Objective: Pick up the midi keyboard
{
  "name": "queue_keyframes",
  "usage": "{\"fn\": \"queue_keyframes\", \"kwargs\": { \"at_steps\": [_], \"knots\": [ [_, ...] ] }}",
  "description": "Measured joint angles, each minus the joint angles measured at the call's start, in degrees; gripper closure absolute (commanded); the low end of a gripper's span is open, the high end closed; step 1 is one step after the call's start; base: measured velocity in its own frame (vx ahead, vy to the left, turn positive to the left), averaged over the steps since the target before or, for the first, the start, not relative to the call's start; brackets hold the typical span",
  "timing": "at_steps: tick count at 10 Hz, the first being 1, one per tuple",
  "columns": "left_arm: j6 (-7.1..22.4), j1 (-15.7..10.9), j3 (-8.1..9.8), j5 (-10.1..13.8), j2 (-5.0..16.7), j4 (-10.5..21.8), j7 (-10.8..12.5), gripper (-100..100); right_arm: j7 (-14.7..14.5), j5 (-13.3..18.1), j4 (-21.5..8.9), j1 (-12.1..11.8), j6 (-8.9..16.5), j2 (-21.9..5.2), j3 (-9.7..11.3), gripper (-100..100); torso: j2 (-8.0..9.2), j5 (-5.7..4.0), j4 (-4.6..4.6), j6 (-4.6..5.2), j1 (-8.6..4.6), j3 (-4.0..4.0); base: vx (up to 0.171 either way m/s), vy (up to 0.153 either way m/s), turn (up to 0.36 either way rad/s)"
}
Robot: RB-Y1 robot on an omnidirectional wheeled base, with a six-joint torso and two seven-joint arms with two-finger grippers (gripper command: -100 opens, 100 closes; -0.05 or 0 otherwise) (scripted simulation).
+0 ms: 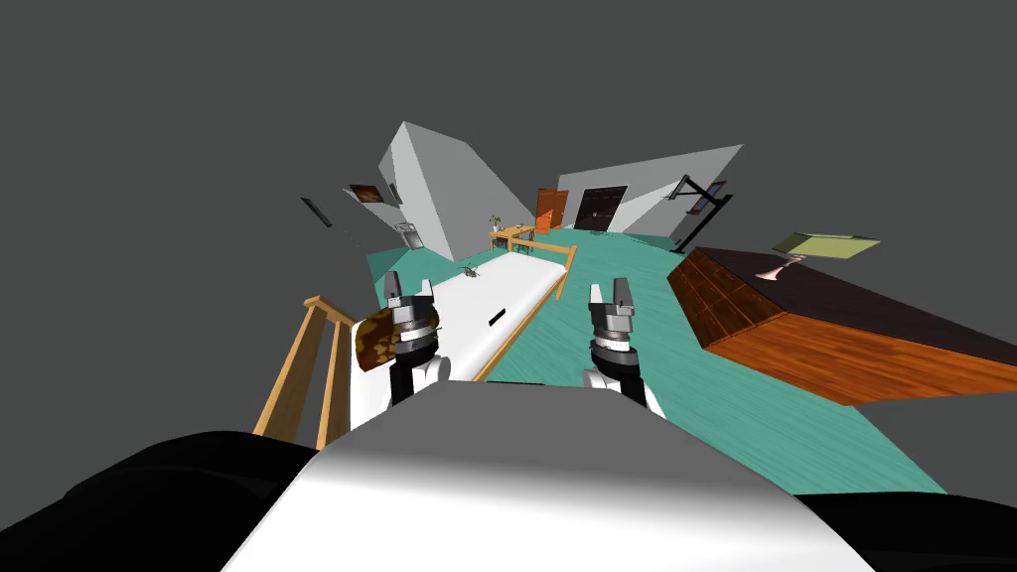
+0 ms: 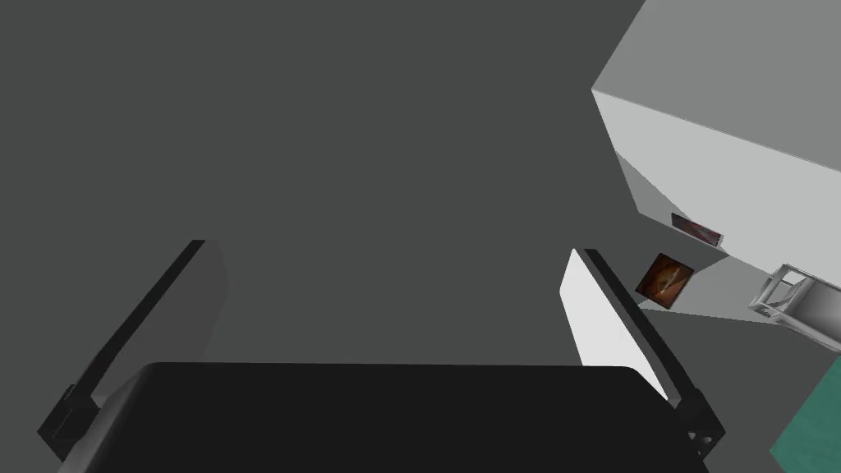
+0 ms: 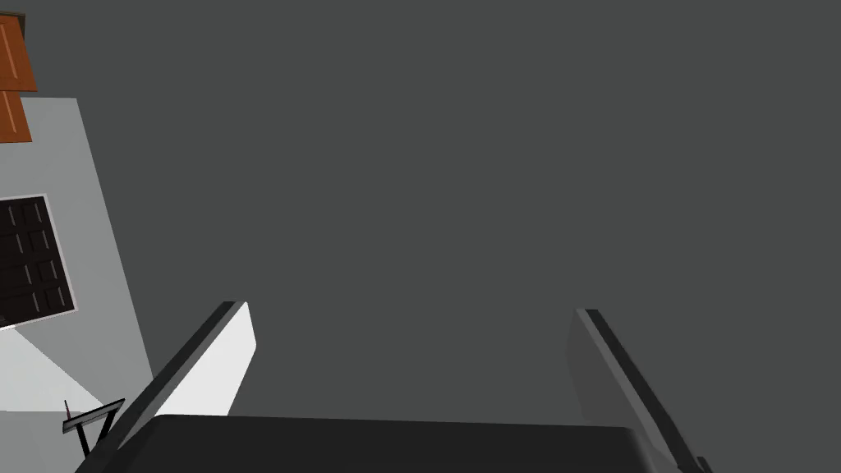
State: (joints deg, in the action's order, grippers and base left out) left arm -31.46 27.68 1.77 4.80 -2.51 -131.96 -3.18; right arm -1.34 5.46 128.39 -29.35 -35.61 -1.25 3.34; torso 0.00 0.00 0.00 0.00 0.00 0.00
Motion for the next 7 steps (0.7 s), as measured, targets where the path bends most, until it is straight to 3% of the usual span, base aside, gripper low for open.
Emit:
{"fn": "queue_keyframes", "kwargs": {
  "at_steps": [4, 7],
  "knots": [
    [4.41, -2.12, 0.83, 0.24, 6.46, 2.44, 0.71, -100, 0.00, 0.00, 0.00, 0.00, 0.00, 0.01, 0.01, 0, -0.03, -0.04, -0.01, 0.01, -0.18, -0.02, 0.004, -0.052, -0.042],
    [8.09, -3.14, 1.25, 0.43, 9.53, 4.73, 1.52, -100, 0.00, 0.00, 0.00, 0.00, 0.00, 0.00, 0.00, 0, -0.04, -0.04, -0.01, 0.00, -0.17, -0.02, 0.007, -0.044, -0.025]
  ]
}}
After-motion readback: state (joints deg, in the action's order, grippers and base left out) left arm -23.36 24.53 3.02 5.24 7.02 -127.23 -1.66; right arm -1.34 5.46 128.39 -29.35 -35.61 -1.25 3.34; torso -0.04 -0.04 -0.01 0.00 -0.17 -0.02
